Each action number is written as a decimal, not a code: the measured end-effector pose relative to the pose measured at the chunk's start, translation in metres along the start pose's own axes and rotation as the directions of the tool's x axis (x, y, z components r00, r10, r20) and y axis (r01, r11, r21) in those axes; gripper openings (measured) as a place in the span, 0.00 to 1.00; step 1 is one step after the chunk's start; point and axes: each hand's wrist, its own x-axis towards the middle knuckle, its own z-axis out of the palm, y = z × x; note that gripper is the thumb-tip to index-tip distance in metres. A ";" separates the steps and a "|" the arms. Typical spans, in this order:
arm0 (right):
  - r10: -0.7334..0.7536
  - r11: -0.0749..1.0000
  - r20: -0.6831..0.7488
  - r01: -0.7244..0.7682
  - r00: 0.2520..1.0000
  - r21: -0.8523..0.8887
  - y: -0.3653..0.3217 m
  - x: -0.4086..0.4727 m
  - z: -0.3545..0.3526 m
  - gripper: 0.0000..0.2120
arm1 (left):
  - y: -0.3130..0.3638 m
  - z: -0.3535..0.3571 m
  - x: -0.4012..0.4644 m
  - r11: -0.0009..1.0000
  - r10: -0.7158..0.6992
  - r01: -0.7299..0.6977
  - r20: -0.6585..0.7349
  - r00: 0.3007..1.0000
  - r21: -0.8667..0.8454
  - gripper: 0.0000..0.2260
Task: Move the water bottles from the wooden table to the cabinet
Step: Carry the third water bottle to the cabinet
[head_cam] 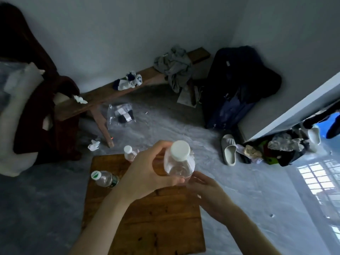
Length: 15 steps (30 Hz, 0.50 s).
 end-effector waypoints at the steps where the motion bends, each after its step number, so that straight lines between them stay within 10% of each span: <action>1: -0.003 0.997 0.031 0.001 1.000 0.072 -0.012 -0.018 0.003 0.20 | 0.017 -0.002 -0.003 1.000 0.013 -0.013 0.009 1.000 0.002 0.29; 15: 0.021 0.899 -0.023 -0.009 0.999 0.437 -0.091 -0.166 0.001 0.22 | 0.213 -0.033 -0.001 0.959 0.242 -0.266 0.203 0.949 0.099 0.28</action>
